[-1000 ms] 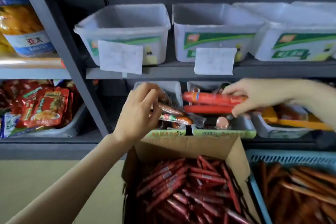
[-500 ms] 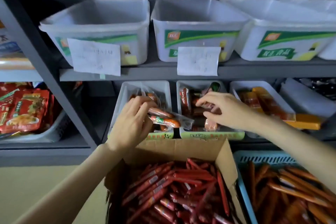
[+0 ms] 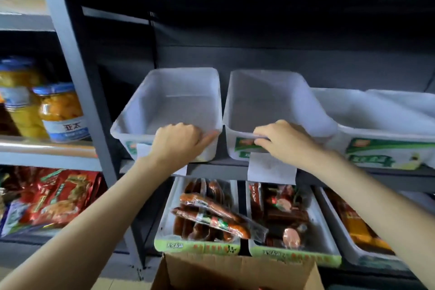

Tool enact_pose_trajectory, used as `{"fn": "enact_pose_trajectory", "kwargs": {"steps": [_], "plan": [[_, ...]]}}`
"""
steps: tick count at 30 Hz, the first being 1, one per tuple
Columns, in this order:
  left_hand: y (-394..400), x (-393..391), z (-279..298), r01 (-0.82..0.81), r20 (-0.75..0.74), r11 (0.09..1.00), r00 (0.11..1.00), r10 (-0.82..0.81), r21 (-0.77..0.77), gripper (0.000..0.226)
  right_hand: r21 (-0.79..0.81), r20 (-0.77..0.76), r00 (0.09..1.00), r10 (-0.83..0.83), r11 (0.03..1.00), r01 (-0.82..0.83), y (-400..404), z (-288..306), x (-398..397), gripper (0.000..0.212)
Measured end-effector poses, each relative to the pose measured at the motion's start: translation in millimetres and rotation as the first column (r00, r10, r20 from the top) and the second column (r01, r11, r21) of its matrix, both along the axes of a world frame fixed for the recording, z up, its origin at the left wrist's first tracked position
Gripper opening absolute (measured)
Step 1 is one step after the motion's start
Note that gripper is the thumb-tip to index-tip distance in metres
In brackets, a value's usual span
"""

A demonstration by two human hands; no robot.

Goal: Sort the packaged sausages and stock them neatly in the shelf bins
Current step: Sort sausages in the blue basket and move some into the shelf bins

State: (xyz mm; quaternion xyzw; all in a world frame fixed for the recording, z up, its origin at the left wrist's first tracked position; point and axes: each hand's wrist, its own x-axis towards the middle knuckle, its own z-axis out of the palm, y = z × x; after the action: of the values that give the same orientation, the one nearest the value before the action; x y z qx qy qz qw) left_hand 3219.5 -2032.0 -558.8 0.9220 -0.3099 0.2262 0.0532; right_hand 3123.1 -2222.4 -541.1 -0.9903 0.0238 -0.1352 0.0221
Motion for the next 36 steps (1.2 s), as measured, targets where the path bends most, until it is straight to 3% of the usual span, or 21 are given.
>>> {"fn": "enact_pose_trajectory", "kwargs": {"steps": [4, 8, 12, 17, 21, 25, 29, 32, 36], "plan": [[10, -1, -23, 0.169, 0.368, 0.979, 0.922, -0.115, -0.117, 0.059, -0.184, 0.083, 0.996, 0.005, 0.983, 0.011, 7, -10, -14, 0.022], [11, -4, -43, 0.275, 0.433, 0.943, 0.885, -0.172, -0.186, 0.053, -0.307, 0.192, 0.975, 0.111, 0.951, -0.048, 4, -33, -18, 0.015], [11, -3, -46, 0.275, 0.486, 0.942, 0.861, -0.15, -0.195, 0.054, -0.303, 0.205, 0.973, 0.109, 0.952, -0.043, 1, -35, -18, 0.014], [0, 12, -31, 0.244, 0.48, 0.942, 0.871, -0.107, -0.232, 0.057, -0.045, -0.052, 0.995, 0.085, 0.995, -0.087, 0, -3, -6, 0.026], [-8, 27, -18, 0.15, 0.325, 0.97, 0.942, -0.081, -0.193, 0.065, 0.099, -0.222, 0.974, 0.044, 0.995, -0.022, -9, 15, 20, 0.041], [-15, 37, -14, 0.117, 0.28, 0.978, 0.958, -0.065, -0.172, 0.064, 0.138, -0.463, 0.886, 0.004, 0.988, 0.068, -11, 33, 42, 0.043], [-18, 38, -18, 0.152, 0.39, 0.96, 0.919, -0.05, -0.235, 0.057, 0.128, -0.625, 0.779, -0.057, 0.976, 0.174, -9, 38, 54, 0.046], [-15, 34, -22, 0.209, 0.422, 0.943, 0.903, -0.084, -0.259, 0.047, 0.138, -0.553, 0.833, -0.025, 0.983, 0.121, -10, 32, 54, 0.054], [-15, 5, -37, 0.337, 0.444, 0.865, 0.883, -0.154, -0.371, 0.035, 0.141, -0.181, 0.981, 0.073, 0.989, -0.048, -12, 25, 34, 0.055]]}}
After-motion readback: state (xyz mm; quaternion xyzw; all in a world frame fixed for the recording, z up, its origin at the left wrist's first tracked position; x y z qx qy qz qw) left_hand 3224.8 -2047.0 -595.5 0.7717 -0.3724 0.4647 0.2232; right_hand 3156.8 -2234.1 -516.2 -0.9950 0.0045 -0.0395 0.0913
